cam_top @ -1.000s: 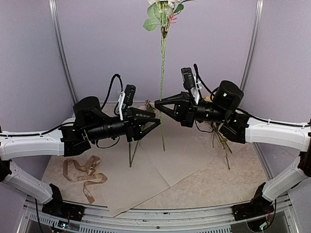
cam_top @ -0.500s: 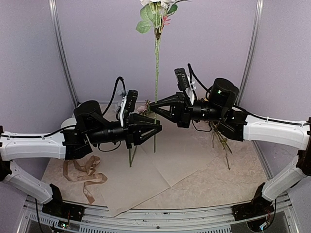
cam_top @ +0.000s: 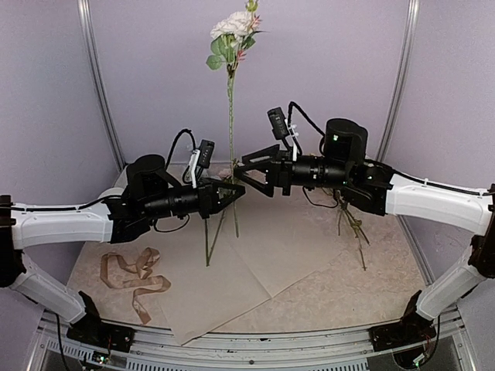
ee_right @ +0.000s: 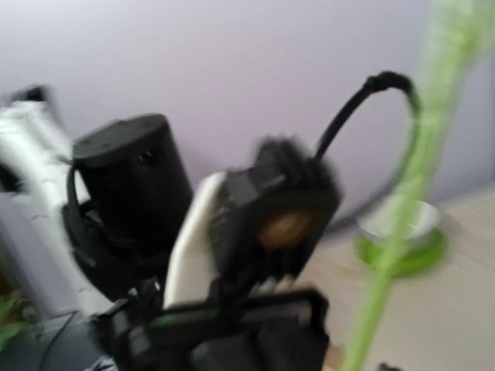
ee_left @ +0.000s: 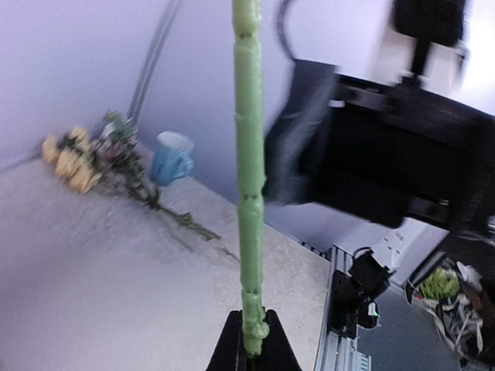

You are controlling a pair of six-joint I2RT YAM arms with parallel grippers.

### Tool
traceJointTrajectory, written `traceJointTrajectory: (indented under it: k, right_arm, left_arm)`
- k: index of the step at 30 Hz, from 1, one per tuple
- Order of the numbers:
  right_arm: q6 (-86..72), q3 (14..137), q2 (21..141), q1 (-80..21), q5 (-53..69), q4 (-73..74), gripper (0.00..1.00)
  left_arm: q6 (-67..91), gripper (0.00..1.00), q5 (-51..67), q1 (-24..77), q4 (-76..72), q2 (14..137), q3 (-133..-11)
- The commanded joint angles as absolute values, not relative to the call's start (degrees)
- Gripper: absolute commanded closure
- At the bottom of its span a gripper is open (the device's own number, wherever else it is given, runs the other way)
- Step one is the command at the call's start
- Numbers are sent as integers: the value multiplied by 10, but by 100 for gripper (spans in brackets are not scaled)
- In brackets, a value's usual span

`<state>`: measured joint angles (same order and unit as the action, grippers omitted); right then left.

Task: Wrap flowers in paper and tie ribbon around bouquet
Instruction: Pass from the right arm to the left, then place the fake flower on the flattened wrapping paper.

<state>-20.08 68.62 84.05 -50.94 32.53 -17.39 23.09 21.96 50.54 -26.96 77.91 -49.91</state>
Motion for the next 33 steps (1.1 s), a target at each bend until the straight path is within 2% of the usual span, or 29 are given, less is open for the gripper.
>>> traceJointTrajectory:
  k: [1, 3, 9, 12, 22, 30, 33]
  right_arm:
    - [-238, 690, 849, -465, 185, -45, 23]
    - [-267, 670, 841, -444, 158, -36, 19]
    - [-294, 650, 835, -411, 102, 33, 18]
    - [-281, 646, 835, -410, 94, 51, 18]
    - [-266, 645, 828, -405, 71, 89, 19]
    - [-267, 646, 821, -403, 62, 101, 18]
    - [-267, 646, 819, -402, 55, 107, 19]
  left_arm:
    - [351, 100, 245, 421, -167, 847, -495]
    - [361, 100, 275, 405, -127, 881, -506]
    - [397, 100, 258, 378, -104, 931, -478]
    - [383, 100, 224, 370, -94, 954, -468]
    - [372, 100, 220, 362, -102, 1030, -487]
    - [364, 100, 215, 362, -94, 1036, -490]
    - [355, 78, 213, 365, -89, 1027, -492]
